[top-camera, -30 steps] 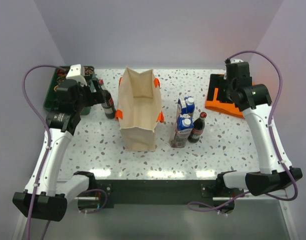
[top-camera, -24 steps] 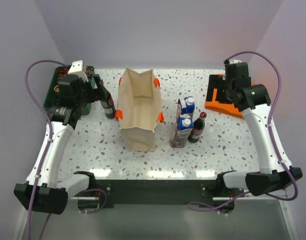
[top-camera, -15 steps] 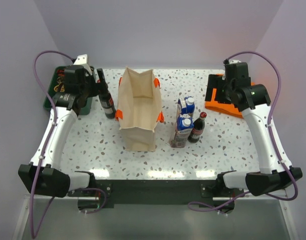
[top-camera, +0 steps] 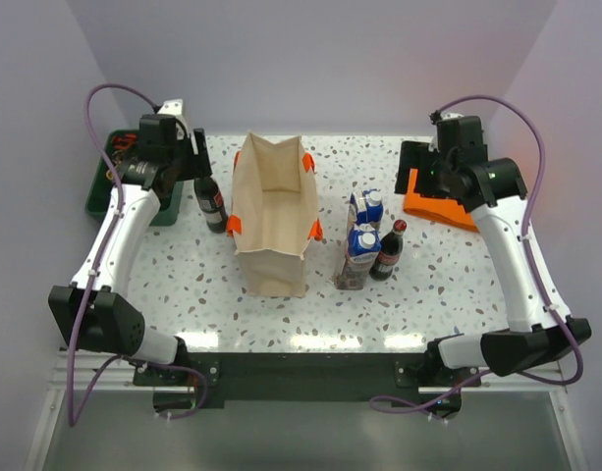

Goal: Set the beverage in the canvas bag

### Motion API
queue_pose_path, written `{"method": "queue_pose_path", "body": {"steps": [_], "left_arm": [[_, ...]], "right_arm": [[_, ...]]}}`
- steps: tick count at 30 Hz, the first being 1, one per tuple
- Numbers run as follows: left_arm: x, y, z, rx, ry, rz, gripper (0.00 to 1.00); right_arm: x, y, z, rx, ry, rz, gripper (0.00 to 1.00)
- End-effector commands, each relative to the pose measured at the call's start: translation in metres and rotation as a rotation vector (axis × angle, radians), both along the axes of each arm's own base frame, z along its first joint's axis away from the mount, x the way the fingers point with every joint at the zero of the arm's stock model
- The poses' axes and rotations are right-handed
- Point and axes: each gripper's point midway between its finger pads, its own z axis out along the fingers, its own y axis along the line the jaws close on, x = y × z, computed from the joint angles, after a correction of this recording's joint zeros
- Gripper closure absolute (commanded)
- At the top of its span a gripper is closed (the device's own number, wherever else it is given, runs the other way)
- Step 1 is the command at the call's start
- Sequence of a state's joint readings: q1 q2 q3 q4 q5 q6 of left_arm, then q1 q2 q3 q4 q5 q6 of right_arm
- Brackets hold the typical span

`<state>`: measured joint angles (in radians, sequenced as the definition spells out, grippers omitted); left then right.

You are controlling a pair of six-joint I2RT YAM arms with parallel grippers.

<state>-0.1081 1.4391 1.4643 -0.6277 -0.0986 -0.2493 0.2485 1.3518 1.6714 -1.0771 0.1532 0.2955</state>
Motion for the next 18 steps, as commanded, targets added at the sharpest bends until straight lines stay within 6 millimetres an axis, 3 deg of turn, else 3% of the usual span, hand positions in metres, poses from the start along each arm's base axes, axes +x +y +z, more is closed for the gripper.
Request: {"method": "queue_pose_path", "body": {"steps": [1, 10, 18], "left_arm": [[0.002, -0.008, 0.001, -0.014, -0.003, -0.032, 0.25], [0.013, -0.016, -0.006, -0.036, 0.0, -0.066, 0.42], [0.015, -0.021, -0.013, -0.055, 0.018, -0.078, 0.44]], "right_arm": [[0.008, 0.017, 0.024, 0.058, -0.064, 0.051, 0.08], [0.015, 0.055, 0.021, 0.072, -0.047, 0.167, 0.08], [0.02, 0.055, 0.014, 0.053, -0.042, 0.154, 0.08]]}}
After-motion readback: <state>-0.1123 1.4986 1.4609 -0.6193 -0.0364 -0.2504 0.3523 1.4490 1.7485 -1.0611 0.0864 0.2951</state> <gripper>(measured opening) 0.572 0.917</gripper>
